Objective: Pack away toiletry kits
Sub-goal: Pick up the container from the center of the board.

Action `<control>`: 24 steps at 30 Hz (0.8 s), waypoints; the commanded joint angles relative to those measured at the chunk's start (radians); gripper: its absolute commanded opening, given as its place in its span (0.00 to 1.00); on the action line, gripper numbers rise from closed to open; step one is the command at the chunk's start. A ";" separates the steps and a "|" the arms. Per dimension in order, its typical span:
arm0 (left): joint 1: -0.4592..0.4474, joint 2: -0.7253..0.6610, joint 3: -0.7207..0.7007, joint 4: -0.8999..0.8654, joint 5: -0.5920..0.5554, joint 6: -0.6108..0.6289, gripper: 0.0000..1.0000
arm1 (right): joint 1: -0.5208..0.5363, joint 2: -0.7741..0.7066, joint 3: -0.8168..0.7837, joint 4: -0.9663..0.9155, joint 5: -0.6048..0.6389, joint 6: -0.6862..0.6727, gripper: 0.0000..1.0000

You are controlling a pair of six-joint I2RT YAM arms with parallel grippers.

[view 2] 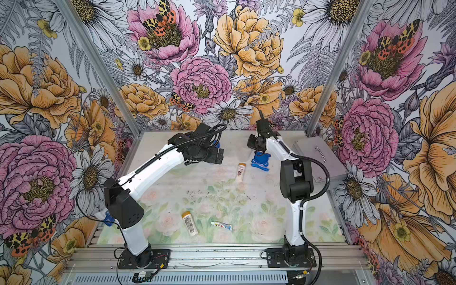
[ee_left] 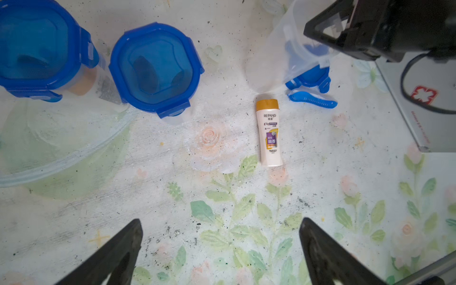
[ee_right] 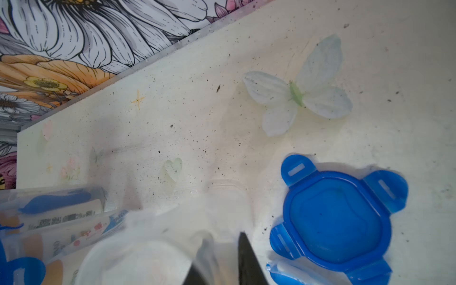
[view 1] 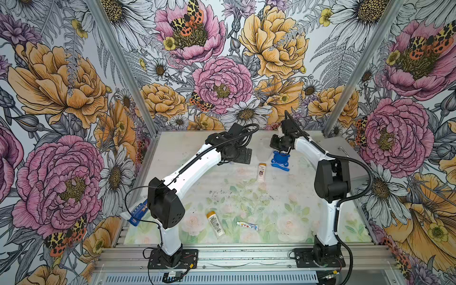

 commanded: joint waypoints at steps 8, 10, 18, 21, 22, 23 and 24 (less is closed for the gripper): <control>0.035 -0.087 -0.059 0.094 0.013 -0.032 0.99 | 0.026 -0.061 -0.034 0.004 0.041 -0.043 0.04; 0.041 -0.103 -0.083 0.097 0.011 -0.035 0.99 | 0.034 -0.078 -0.042 0.002 0.050 -0.059 0.03; 0.074 -0.155 -0.148 0.098 0.002 -0.020 0.99 | 0.070 -0.205 -0.111 -0.056 0.057 -0.127 0.00; 0.078 -0.179 -0.177 0.098 -0.017 -0.016 0.99 | 0.097 -0.282 -0.166 -0.110 0.060 -0.147 0.00; 0.078 -0.187 -0.187 0.098 -0.021 -0.017 0.98 | 0.107 -0.303 -0.178 -0.134 0.062 -0.148 0.00; 0.082 -0.194 -0.201 0.097 -0.025 -0.023 0.99 | 0.123 -0.333 -0.193 -0.163 0.061 -0.148 0.00; 0.088 -0.202 -0.218 0.097 -0.026 -0.033 0.99 | 0.139 -0.356 -0.208 -0.188 0.056 -0.147 0.00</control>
